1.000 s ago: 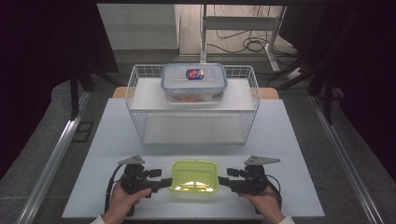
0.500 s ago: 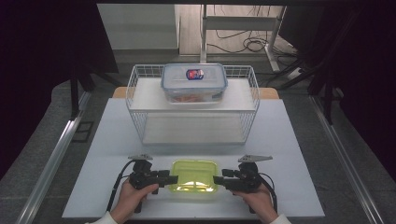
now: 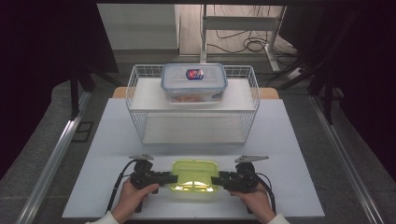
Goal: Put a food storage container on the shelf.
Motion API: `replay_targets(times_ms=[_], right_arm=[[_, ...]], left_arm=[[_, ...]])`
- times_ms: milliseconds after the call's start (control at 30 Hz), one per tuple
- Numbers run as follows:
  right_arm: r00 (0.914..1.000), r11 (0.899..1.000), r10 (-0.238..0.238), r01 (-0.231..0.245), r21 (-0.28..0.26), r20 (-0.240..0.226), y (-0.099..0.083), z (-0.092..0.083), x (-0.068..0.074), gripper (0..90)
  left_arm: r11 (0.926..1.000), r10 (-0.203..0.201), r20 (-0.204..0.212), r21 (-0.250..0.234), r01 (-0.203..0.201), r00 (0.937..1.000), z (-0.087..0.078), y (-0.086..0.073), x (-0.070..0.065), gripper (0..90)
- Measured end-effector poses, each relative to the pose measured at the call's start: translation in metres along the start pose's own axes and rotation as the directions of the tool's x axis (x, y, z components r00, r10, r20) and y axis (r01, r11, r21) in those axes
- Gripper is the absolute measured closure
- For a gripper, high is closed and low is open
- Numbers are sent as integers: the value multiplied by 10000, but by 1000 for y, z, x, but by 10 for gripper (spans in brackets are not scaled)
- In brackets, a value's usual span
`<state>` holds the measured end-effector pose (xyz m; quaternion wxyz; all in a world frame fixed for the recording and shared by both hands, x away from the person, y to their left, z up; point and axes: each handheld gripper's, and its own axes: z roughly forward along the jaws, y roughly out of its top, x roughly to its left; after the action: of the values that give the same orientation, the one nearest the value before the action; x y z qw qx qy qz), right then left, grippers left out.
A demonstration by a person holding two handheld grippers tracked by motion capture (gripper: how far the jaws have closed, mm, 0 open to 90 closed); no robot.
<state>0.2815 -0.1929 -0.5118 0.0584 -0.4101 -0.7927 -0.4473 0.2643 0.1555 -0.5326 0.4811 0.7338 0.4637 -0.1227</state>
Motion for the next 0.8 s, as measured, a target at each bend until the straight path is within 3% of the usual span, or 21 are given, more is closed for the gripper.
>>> replay_targets(times_ms=[100, 300, 800], right_arm=[[10000, 10000, 70, -70, 35, -35, -1, 2, 0, 596], [10000, 9999, 65, -65, -92, 5, -1, -1, 1, 625], [9970, 9959, 640, -666, -611, -429, -6, -10, 2, 724]], left_arm=[[9999, 133, -21, 8, -133, 9999, 0, -1, -1, 672], [9995, 310, -27, 7, -310, 9995, -1, -2, -3, 684], [9976, 625, -60, -284, -627, 9980, -7, -8, -10, 741]])
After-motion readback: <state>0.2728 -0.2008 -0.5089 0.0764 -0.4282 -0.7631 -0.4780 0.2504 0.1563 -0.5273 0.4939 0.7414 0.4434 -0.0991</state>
